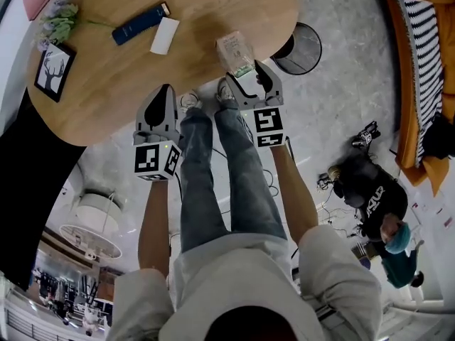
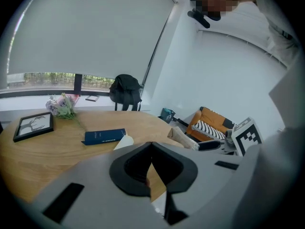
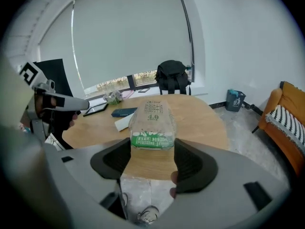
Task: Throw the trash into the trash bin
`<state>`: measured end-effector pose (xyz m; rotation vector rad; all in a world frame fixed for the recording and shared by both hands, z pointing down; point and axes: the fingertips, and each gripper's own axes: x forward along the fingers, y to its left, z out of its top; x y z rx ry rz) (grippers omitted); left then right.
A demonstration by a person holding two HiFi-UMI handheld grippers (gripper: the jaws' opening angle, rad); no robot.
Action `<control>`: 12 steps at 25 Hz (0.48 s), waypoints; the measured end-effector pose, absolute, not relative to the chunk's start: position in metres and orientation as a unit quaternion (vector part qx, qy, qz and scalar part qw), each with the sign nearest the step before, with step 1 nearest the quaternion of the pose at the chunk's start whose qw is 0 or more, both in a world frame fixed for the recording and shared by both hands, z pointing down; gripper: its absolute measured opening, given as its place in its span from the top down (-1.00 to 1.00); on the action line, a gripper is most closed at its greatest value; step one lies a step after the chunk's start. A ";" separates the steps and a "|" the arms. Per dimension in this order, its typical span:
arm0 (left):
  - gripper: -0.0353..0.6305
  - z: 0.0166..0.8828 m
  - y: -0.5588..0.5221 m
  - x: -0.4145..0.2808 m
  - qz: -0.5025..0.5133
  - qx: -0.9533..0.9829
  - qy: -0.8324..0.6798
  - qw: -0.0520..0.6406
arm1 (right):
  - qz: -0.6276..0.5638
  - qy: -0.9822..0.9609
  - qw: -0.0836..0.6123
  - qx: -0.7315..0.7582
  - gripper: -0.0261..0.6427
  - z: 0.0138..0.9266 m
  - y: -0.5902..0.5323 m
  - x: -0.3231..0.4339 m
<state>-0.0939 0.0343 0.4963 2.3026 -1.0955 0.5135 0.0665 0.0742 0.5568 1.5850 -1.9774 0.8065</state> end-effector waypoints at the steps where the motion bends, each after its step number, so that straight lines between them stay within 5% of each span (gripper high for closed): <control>1: 0.84 0.496 0.034 -0.088 0.192 0.856 -0.400 0.265 | 0.296 -0.719 0.230 0.586 0.02 0.550 0.076 0.071; 12: 0.84 0.495 0.033 0.011 0.212 0.890 -0.319 0.246 | 0.322 -0.633 0.205 0.673 0.02 0.547 0.126 0.182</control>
